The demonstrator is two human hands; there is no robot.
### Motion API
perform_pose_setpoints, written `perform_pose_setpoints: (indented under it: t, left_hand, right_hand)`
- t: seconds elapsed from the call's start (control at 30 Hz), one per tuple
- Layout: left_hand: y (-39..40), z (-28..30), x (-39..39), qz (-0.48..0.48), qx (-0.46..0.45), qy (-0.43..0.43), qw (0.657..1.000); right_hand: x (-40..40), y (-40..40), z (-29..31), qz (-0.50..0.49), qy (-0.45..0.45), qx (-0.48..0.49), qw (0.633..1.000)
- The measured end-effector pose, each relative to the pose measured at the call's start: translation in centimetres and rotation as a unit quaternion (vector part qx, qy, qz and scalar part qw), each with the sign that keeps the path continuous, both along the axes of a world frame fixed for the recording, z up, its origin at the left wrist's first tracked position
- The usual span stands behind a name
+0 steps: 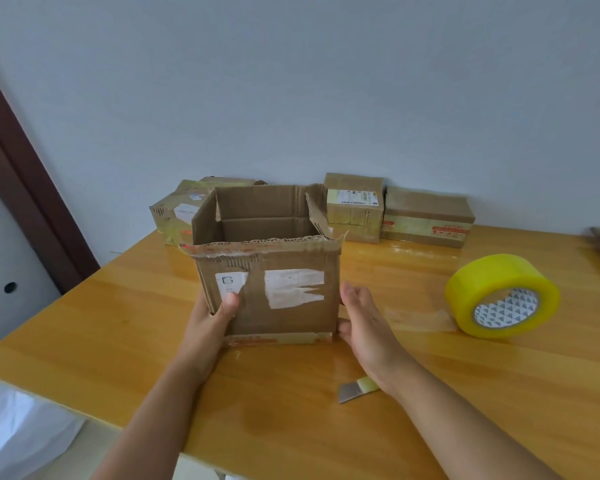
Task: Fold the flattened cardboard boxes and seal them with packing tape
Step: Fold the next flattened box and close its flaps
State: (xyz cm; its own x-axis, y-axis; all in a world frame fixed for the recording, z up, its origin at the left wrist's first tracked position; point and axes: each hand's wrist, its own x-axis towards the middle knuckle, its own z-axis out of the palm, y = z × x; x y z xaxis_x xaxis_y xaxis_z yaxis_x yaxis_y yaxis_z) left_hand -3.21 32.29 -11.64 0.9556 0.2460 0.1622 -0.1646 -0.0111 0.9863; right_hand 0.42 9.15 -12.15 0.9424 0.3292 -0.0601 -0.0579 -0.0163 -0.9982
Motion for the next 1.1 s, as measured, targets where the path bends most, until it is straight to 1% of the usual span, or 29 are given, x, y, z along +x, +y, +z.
perform_pose_setpoints:
  t: [0.1,0.17,0.33,0.43,0.57,0.67,0.73,0.87,0.97,1.1]
  left_hand:
    - [0.0,0.1,0.0,-0.011,-0.001,0.000,1.000]
    - [0.2,0.1,0.0,-0.014,-0.006,0.001,1.000]
    - [0.2,-0.1,0.1,-0.019,-0.015,0.004,1.000]
    - [0.0,-0.1,0.0,-0.015,-0.018,-0.007,1.000]
    - [0.9,-0.6,0.4,0.012,0.015,0.002,1.000]
    - [1.3,-0.6,0.8,0.028,0.057,0.018,0.998]
    - [0.7,0.1,1.1,0.028,0.068,0.014,0.997]
    - [-0.3,1.3,1.3,0.050,0.081,-0.038,0.995]
    - [-0.6,2.0,0.8,0.055,0.107,-0.085,0.989]
    - [-0.6,3.7,0.3,0.085,0.130,-0.154,0.976]
  right_hand:
    - [0.4,0.3,0.4,-0.001,0.008,0.085,0.996]
    - [0.6,0.2,0.5,0.003,0.010,0.106,0.994]
    - [0.5,-0.3,0.2,0.017,0.003,0.097,0.995]
    - [0.3,-0.3,0.5,0.024,-0.019,0.081,0.996]
    - [0.4,-0.5,1.2,0.014,-0.053,0.055,0.997]
    - [0.5,-0.4,2.0,-0.012,-0.093,0.027,0.995]
    - [0.3,-0.2,2.7,-0.012,-0.131,0.011,0.991]
    - [0.4,0.1,3.2,-0.017,-0.198,-0.011,0.980]
    - [0.8,0.0,3.6,-0.035,-0.243,-0.031,0.969]
    - [1.1,-0.2,5.2,-0.077,-0.347,-0.085,0.931]
